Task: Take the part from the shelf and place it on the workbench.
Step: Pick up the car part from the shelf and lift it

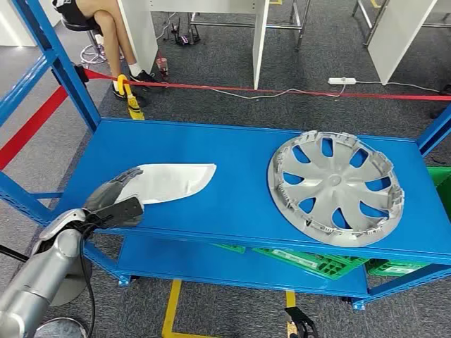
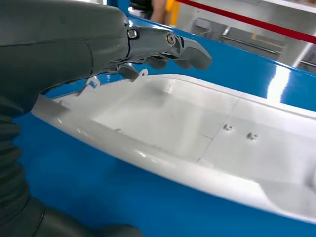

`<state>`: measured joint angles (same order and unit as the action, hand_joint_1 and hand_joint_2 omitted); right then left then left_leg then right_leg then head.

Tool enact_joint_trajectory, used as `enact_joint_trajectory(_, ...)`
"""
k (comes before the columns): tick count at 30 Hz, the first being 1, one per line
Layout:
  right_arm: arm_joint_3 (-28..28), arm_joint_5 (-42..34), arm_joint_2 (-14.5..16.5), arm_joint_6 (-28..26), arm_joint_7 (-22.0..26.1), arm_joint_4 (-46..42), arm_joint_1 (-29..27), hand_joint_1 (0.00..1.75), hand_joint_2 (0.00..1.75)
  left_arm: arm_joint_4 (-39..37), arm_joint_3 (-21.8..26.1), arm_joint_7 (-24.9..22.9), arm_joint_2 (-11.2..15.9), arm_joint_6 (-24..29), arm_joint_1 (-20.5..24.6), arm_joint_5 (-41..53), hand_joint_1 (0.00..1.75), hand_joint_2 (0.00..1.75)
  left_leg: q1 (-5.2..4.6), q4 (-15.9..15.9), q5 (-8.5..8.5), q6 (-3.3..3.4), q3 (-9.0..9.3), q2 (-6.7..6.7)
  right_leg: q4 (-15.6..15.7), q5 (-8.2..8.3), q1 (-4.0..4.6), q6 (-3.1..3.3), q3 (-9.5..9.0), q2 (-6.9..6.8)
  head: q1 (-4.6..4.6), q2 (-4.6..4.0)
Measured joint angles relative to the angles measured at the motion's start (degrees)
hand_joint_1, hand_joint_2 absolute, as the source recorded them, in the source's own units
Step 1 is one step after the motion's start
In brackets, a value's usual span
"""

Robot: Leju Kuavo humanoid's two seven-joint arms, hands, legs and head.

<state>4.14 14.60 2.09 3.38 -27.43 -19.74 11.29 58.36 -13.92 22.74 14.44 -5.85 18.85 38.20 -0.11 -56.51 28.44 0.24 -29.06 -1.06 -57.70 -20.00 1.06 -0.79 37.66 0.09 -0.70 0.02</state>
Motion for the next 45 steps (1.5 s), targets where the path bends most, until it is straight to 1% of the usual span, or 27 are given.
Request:
enact_joint_trajectory(4,-0.1,0.1,0.1,0.1,0.0,0.0,0.1,0.0,0.0,0.0,-0.6,1.1,0.3,0.7,-0.3,0.4,0.0,1.75,0.0,0.0,0.0,0.0,0.0,0.0,0.0,0.0,0.0,0.0,0.0,0.0,0.0,0.0)
enact_joint_trajectory(5,-0.1,0.2,0.1,0.0,0.0,0.0,0.2,0.0,0.0,0.0,-0.9,1.3,0.4,1.2,-0.4,0.7,0.03,1.75,0.0,0.0,0.0,0.0,0.0,0.0,0.0,0.0,0.0,0.0,0.01,0.0,0.01,0.0)
enact_joint_trajectory(8,-0.1,0.5,0.2,0.0,0.0,0.0,0.3,0.0,0.0,0.0,-1.3,1.1,0.5,2.6,-0.8,1.7,0.22,1.75,0.0,0.0,0.0,0.0,0.0,0.0,0.0,-0.02,0.0,0.03,0.01,0.0,0.01,0.0)
enact_joint_trajectory(9,-0.2,0.5,0.2,0.0,0.0,0.0,0.3,0.0,0.0,0.0,-1.4,0.8,0.5,3.0,-0.9,1.9,0.26,1.75,0.0,0.0,0.0,0.0,0.0,0.0,0.0,-0.03,0.0,0.04,0.02,0.0,0.0,0.0)
enact_joint_trajectory(17,-0.5,0.5,0.4,-0.1,0.0,0.0,0.3,0.0,0.0,0.0,-1.7,0.2,0.5,4.2,-1.2,2.3,0.26,1.75,0.0,0.1,0.01,0.0,0.01,0.0,0.0,-0.08,0.01,0.1,0.03,-0.01,0.0,0.0)
enact_joint_trajectory(18,-0.5,0.5,0.4,-0.1,0.0,0.0,0.3,0.0,0.0,0.0,-1.8,0.2,0.5,4.2,-1.2,2.3,0.45,1.75,0.0,0.1,0.01,0.0,0.01,0.0,0.0,-0.08,0.01,0.1,0.03,-0.01,0.0,0.0)
enact_joint_trajectory(21,-0.5,0.5,0.4,-0.1,0.0,0.0,0.3,0.0,0.0,0.0,-1.8,0.1,0.5,4.4,-1.2,2.3,1.55,1.75,0.0,0.1,0.0,0.0,0.01,0.0,0.0,-0.08,0.0,0.1,0.04,-0.01,0.0,0.0)
enact_joint_trajectory(22,-0.5,0.5,0.4,-0.1,0.0,0.0,0.3,0.0,0.0,0.0,-1.8,0.0,0.5,4.6,-1.2,2.3,1.73,1.75,0.0,0.1,0.0,0.0,0.01,0.0,0.0,-0.08,0.0,0.1,0.05,-0.01,0.0,0.0)
enact_joint_trajectory(26,-0.5,0.5,0.4,-0.3,0.0,0.0,0.3,0.0,0.0,0.1,-1.7,-1.1,0.3,6.1,-1.2,2.7,1.75,1.75,0.0,0.2,0.0,0.0,0.02,0.0,0.0,-0.1,0.0,0.12,0.08,-0.02,-0.01,0.0)
enact_joint_trajectory(31,-0.5,0.4,0.5,-0.8,0.0,0.0,0.3,0.0,0.0,0.7,-1.2,-2.4,-0.6,8.3,-1.6,3.2,1.75,1.75,-0.01,0.3,0.01,-0.01,0.02,0.0,0.0,-0.16,0.0,0.15,0.12,-0.01,-0.01,0.0)
enact_joint_trajectory(36,-0.5,0.4,0.6,-1.0,0.0,0.0,0.2,0.0,0.0,1.8,-0.2,-2.8,-1.6,10.0,-1.7,3.3,1.58,1.75,-0.02,0.4,0.02,-0.01,0.05,0.0,0.0,-0.19,-0.03,0.16,0.13,0.0,0.0,0.0)
enact_joint_trajectory(40,-0.5,0.4,0.6,-1.1,0.0,0.0,0.2,0.0,0.0,2.4,0.6,-2.8,-2.4,10.8,-1.9,3.4,1.7,1.75,-0.02,0.4,0.03,-0.02,0.07,0.0,0.0,-0.21,-0.03,0.17,0.13,0.0,0.0,0.0)
enact_joint_trajectory(43,-0.5,0.4,0.7,-1.2,0.0,0.0,0.2,0.0,0.0,2.7,1.1,-2.8,-2.8,11.3,-1.9,3.5,1.75,1.75,-0.02,0.4,0.03,-0.02,0.08,0.0,0.0,-0.2,-0.03,0.17,0.13,0.01,0.0,0.0)
enact_joint_trajectory(45,-0.5,0.4,0.7,-1.2,0.0,0.0,0.1,0.0,0.0,3.1,1.5,-2.6,-3.1,11.8,-2.1,3.6,1.75,1.75,-0.02,0.4,0.03,-0.02,0.09,0.0,0.0,-0.2,-0.03,0.16,0.12,0.01,0.01,0.0)
